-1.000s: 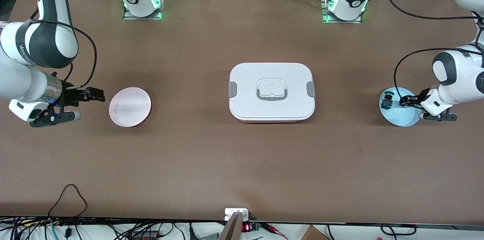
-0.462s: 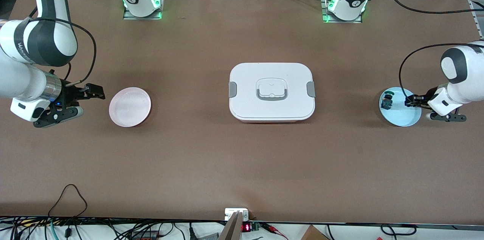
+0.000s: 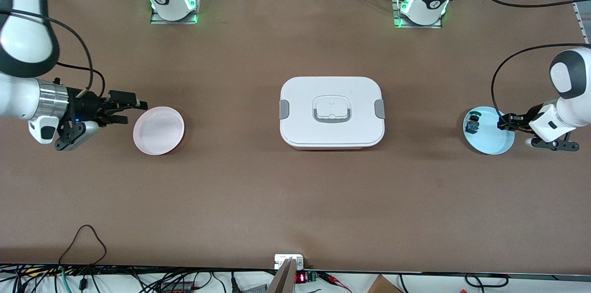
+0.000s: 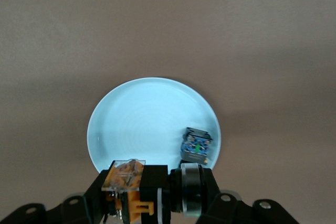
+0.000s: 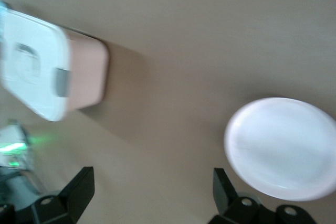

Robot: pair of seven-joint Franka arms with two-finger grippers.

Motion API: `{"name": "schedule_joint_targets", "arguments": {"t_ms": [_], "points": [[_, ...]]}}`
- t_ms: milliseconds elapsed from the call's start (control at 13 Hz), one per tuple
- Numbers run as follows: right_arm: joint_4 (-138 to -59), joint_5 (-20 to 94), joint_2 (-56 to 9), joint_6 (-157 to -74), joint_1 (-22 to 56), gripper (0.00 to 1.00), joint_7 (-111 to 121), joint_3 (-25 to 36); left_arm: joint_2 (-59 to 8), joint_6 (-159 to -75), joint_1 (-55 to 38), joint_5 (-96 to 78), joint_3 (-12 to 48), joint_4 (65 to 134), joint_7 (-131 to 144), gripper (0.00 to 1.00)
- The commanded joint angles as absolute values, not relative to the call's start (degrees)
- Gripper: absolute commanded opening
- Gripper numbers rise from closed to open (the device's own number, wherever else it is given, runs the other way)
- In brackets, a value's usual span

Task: Transfer orange switch to right arm and place
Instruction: 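Lift the switch with the left gripper while the right gripper approaches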

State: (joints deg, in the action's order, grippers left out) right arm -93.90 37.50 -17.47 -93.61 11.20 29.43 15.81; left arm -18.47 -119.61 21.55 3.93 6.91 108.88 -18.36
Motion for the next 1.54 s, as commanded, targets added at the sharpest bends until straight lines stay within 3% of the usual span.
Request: {"name": "schedule_joint_targets", "arguments": {"t_ms": [0, 231, 385, 615, 1077, 1462], "points": [[-98.24, 48.73, -16.70, -91.24, 10.11, 1.00, 31.19, 15.47, -15.56, -115.42, 21.36, 0.54, 8.61, 108.02, -19.16, 0.00], [-103.43, 66.03, -18.28, -84.76, 9.23, 1.00, 33.75, 15.47, -14.68, -109.00, 21.27, -6.58, 10.63, 105.40, -22.74, 0.00], [-107.21, 79.21, -20.99, -75.81, 8.88, 1.00, 33.84, 15.47, -13.80, -106.80, 20.83, -10.17, 10.72, 103.81, -26.34, 0.00], [-108.02, 92.16, -24.69, -67.17, 9.05, 1.00, 36.21, 15.38, -12.84, -104.77, 20.83, -21.23, 11.16, 102.57, -36.79, 0.00], [-108.02, 93.51, -24.52, -67.93, 9.75, 1.00, 35.51, 15.29, -12.30, -99.76, 19.60, -44.18, 12.66, 103.01, -57.55, 0.00], [-109.07, 97.29, -22.16, -81.53, 16.94, 1.00, 27.97, 15.21, -12.57, -97.82, 18.02, -55.53, 15.37, 103.54, -68.98, 0.00]]}}
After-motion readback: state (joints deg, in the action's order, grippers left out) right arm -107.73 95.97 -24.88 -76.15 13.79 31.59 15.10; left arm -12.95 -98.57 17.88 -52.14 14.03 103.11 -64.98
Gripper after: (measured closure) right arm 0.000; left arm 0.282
